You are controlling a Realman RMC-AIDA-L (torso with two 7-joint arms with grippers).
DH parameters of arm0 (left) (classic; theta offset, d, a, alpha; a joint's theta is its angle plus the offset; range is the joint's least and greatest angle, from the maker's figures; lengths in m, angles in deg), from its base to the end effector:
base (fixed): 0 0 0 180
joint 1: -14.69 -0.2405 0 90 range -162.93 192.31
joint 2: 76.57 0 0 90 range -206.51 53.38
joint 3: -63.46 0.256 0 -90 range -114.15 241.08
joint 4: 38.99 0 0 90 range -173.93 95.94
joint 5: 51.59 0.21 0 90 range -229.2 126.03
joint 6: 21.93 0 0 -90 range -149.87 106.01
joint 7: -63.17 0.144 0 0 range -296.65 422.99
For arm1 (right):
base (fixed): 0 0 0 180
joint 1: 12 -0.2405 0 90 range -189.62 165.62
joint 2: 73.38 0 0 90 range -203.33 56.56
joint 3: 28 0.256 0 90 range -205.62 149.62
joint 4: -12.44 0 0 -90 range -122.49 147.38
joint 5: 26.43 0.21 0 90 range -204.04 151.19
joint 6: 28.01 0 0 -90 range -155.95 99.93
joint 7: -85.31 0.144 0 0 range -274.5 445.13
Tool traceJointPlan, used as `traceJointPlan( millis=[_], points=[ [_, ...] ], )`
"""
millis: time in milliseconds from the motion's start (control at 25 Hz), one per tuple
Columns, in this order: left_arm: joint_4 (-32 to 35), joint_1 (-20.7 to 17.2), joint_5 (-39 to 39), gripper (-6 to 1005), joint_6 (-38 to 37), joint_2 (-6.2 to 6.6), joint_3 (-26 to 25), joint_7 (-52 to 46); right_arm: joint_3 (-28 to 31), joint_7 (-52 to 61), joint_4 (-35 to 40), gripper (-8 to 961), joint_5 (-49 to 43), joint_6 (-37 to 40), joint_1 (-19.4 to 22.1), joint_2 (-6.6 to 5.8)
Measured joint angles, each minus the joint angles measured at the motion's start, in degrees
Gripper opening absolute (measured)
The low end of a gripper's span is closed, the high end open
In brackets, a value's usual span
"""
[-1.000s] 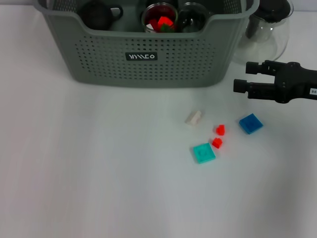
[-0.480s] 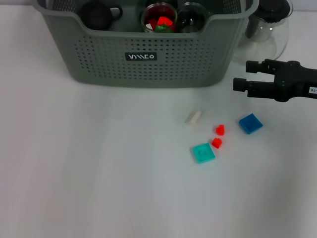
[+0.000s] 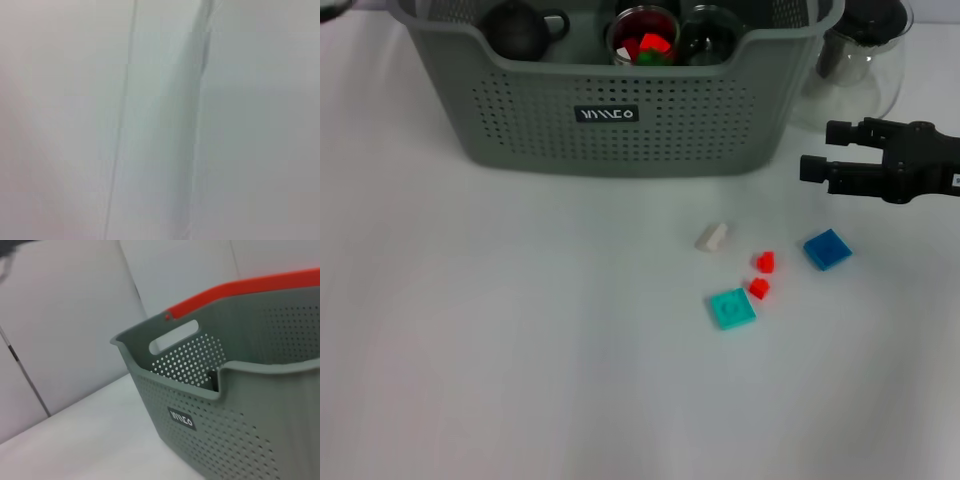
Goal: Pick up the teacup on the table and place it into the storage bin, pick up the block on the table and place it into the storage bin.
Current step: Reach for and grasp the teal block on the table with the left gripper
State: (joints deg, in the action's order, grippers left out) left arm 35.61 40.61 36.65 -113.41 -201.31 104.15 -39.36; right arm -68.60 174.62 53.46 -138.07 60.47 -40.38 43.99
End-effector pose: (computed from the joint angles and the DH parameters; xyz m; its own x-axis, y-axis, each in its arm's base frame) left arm -0.1515 0.3399 0.1134 0.5880 0.0331 0.8081 0.4158 -0.8694 -0.2670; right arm 0.2696 0.3353 0.0229 0.7155 -0.4447 -0.5388 -0.5896 -0.7981 -0.1243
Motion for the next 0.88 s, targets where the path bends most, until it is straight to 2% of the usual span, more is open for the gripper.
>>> traceJointPlan(
  millis=[80, 160, 320, 480, 640, 880],
  points=[
    [-4.3, -0.7, -2.4, 675, -6.2, 0.28, -5.1, 3.0, 0.0, 0.0, 0.0, 855, 0.0, -0.1, 0.2, -0.09],
    [-7.8, -1.5, -1.0, 675, -10.5, 0.42, -8.2, 6.7, 0.1, 0.0, -0.1, 856, 0.0, -0.1, 0.4, -0.15],
    [-13.2, -4.5, 4.5, 674, -13.7, 0.00, -9.2, 17.5, 0.4, 0.3, -0.2, 856, -0.1, -0.1, 0.6, 0.02],
    [-22.1, -5.3, 14.7, 674, -14.6, -0.03, -9.3, 29.6, 0.5, 0.5, -0.2, 856, -0.1, 0.1, 0.6, 0.29],
    [-34.6, -3.8, 24.8, 674, -10.8, -0.07, -8.2, 40.7, 0.5, 0.7, -0.2, 856, 0.0, -0.1, 0.5, 0.43],
    [-51.9, 0.3, 27.2, 673, 2.0, 0.03, -2.4, 53.8, 0.5, 1.5, -0.1, 856, 0.0, -0.1, 0.1, 0.25]
  ],
)
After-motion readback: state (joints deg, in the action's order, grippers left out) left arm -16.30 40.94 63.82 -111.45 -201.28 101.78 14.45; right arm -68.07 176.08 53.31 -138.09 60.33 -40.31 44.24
